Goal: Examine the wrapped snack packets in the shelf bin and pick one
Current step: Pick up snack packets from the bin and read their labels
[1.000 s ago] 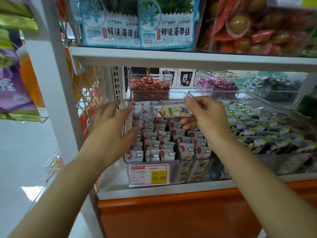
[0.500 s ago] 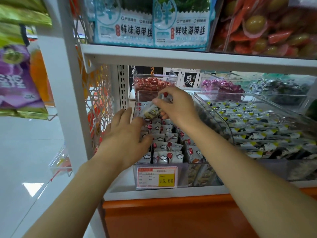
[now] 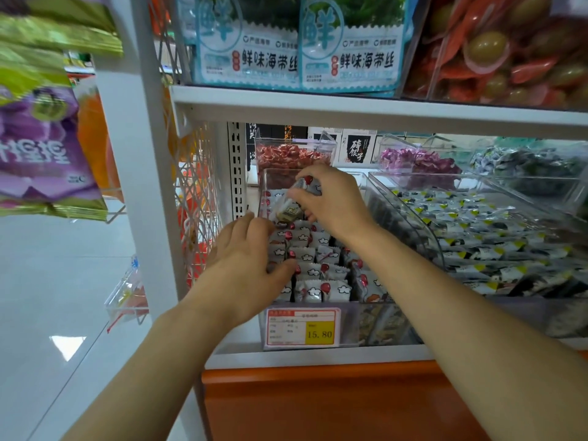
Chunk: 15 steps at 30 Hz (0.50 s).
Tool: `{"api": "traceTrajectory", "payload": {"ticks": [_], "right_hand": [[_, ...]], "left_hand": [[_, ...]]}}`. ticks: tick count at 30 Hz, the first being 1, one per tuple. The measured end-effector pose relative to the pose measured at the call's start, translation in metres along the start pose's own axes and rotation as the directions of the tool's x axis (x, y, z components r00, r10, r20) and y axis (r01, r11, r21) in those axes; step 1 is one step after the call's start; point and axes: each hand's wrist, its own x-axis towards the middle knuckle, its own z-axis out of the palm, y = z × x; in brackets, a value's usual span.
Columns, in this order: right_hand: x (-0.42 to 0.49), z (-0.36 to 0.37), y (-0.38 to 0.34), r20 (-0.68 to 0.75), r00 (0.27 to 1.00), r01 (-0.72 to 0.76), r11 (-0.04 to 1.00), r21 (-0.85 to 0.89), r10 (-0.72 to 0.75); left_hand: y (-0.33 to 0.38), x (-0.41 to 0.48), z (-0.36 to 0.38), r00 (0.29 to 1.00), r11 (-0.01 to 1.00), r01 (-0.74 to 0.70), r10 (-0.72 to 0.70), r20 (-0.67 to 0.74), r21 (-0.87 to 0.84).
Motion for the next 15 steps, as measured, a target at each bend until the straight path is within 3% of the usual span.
{"api": "traceTrajectory", "payload": {"ticks": [7,15], "right_hand": [[0.008,-0.005,0.002,0.212,0.975,-0.08,0.996,0.039,0.07],[0.005,0.014,0.001,0.266,0.964,0.009,0.996,-0.091,0.015]], "left_hand": [[-0.002,0.0,0.002,1.0,0.999,-0.018,0.017,-0.019,-0.036],[-0.004,0.001,0.003,1.0,0.988,0.023,-0.024,-0.005,-0.152]]}}
